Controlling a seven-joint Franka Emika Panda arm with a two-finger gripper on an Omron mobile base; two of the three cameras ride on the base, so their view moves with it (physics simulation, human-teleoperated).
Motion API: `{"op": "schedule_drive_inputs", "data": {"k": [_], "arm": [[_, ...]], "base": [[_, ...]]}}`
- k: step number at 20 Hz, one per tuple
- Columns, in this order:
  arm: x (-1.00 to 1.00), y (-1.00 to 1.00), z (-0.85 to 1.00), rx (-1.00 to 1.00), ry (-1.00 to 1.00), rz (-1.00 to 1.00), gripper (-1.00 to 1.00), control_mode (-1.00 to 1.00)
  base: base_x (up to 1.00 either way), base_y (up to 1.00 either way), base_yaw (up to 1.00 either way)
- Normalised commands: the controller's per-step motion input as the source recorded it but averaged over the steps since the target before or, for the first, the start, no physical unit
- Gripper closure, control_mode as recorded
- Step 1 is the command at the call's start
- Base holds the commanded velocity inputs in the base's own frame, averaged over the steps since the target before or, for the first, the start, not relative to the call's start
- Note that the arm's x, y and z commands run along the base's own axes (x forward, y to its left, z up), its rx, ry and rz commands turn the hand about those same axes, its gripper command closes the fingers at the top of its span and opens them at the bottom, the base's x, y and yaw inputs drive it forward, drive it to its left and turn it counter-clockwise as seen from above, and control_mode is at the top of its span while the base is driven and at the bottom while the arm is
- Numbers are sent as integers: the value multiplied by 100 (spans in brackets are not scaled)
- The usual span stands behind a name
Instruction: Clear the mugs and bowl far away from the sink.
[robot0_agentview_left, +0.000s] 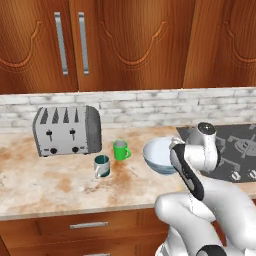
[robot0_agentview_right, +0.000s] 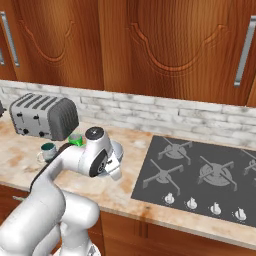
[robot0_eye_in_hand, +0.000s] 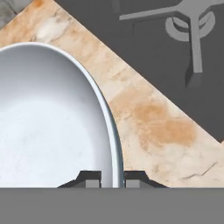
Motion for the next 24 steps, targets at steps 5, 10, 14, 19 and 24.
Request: {"op": "schedule_drive_inputs", "data": {"k": [5, 10, 14, 19, 24], "arm": [[53, -12, -41, 1, 0, 7, 100, -100], [39, 0, -41, 0, 0, 7, 100, -100], [35, 0, -36, 0, 0, 5, 100, -100], [10, 0, -12, 0, -2, 2, -100, -100], [0, 0, 0, 0, -3, 1, -100, -100]], "base": [[0, 0, 0], [0, 0, 0], [0, 0, 0], [0, 0, 0], [0, 0, 0]]}}
